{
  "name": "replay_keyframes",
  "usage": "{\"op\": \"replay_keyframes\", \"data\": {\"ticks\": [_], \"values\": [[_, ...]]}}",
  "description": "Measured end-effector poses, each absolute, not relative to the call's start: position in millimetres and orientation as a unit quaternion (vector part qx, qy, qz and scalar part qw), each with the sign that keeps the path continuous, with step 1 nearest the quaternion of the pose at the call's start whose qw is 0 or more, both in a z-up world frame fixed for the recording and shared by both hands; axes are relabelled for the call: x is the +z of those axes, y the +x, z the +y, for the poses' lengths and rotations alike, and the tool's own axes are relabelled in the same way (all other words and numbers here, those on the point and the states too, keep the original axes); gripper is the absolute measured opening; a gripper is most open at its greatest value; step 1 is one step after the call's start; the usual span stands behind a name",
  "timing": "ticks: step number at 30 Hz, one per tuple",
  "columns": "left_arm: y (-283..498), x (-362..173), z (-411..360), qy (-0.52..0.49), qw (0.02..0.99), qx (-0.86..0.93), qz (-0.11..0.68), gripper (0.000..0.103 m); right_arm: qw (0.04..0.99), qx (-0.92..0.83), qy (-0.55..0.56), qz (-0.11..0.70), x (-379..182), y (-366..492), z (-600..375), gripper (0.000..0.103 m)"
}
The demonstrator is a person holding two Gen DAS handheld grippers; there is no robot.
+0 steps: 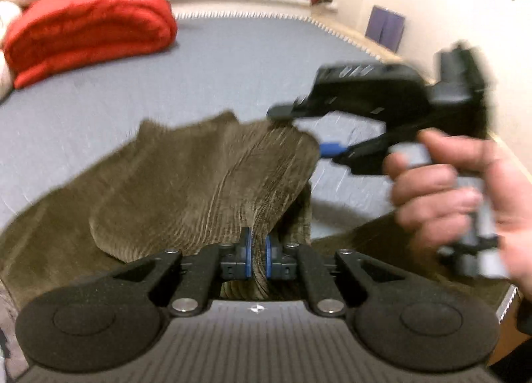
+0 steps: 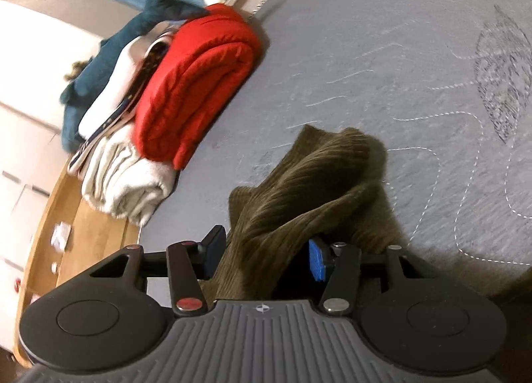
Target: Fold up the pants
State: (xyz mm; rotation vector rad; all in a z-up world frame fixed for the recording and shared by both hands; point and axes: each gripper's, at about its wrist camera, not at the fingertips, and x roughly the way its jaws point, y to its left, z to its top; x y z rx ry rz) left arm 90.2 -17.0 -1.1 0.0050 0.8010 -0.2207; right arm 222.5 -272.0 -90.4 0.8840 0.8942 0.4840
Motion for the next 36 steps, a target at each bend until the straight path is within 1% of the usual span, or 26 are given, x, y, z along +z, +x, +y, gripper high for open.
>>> {"op": "replay_keyframes", "data": {"ticks": [4,5,6,7,8,9,11,16,20,21,22,23,24,26,28,29,30,31,34,36], "values": [[73,12,-5,0.013,0.923,-0.098,0.371,0.007,0.765,0.212,0.443,0.416,-102,231,-274,0.054],[71,14,0,0.01,0.924,-0.096,0.37,0.007,0.762,0.212,0.449,0.416,-103,233,-272,0.05],[71,16,2,0.007,0.924,-0.095,0.37,0.007,0.761,0.214,0.452,0.414,-103,234,-269,0.04],[72,16,5,0.005,0.925,-0.092,0.369,0.008,0.761,0.216,0.452,0.411,-102,235,-266,0.036],[74,17,7,0.002,0.926,-0.087,0.367,0.008,0.765,0.219,0.45,0.406,-99,236,-262,0.03],[76,20,9,-0.002,0.928,-0.081,0.365,0.008,0.772,0.22,0.445,0.398,-95,235,-259,0.021],[80,24,13,-0.014,0.931,-0.074,0.358,0.008,0.788,0.223,0.432,0.378,-85,234,-254,0.016],[94,40,13,-0.039,0.941,-0.077,0.329,0.008,0.828,0.222,0.396,0.328,-52,233,-260,0.013],[131,53,-4,-0.064,0.949,-0.104,0.29,0.01,0.869,0.203,0.365,0.265,-15,228,-294,0.011],[142,58,-10,-0.077,0.948,-0.127,0.28,0.026,0.881,0.193,0.359,0.238,-2,225,-310,0.011],[153,62,-16,-0.097,0.944,-0.161,0.271,0.041,0.893,0.182,0.353,0.213,10,221,-326,0.011],[160,67,-17,-0.122,0.941,-0.185,0.256,0.067,0.904,0.165,0.348,0.185,22,216,-345,0.011],[162,70,-16,-0.139,0.943,-0.189,0.236,0.078,0.914,0.139,0.349,0.155,33,211,-371,0.011],[162,70,-12,-0.143,0.946,-0.19,0.22,0.081,0.932,0.07,0.34,0.108,43,201,-421,0.011],[167,55,-8,-0.118,0.943,-0.178,0.254,0.081,0.953,-0.044,0.287,0.083,39,198,-468,0.013],[171,42,-7,-0.095,0.94,-0.161,0.284,0.079,0.95,-0.1,0.279,0.098,27,202,-491,0.019],[176,29,-7,-0.075,0.936,-0.15,0.309,0.078,0.937,-0.15,0.285,0.137,8,210,-515,0.032],[180,14,-7,-0.054,0.928,-0.15,0.336,0.078,0.916,-0.175,0.311,0.182,-19,218,-540,0.035],[187,-31,-12,-0.012,0.901,-0.164,0.402,0.078,0.86,-0.205,0.396,0.248,-89,216,-587,0.036],[186,-52,-20,0.017,0.89,-0.176,0.42,0.078,0.844,-0.204,0.42,0.262,-114,215,-601,0.036]]}}
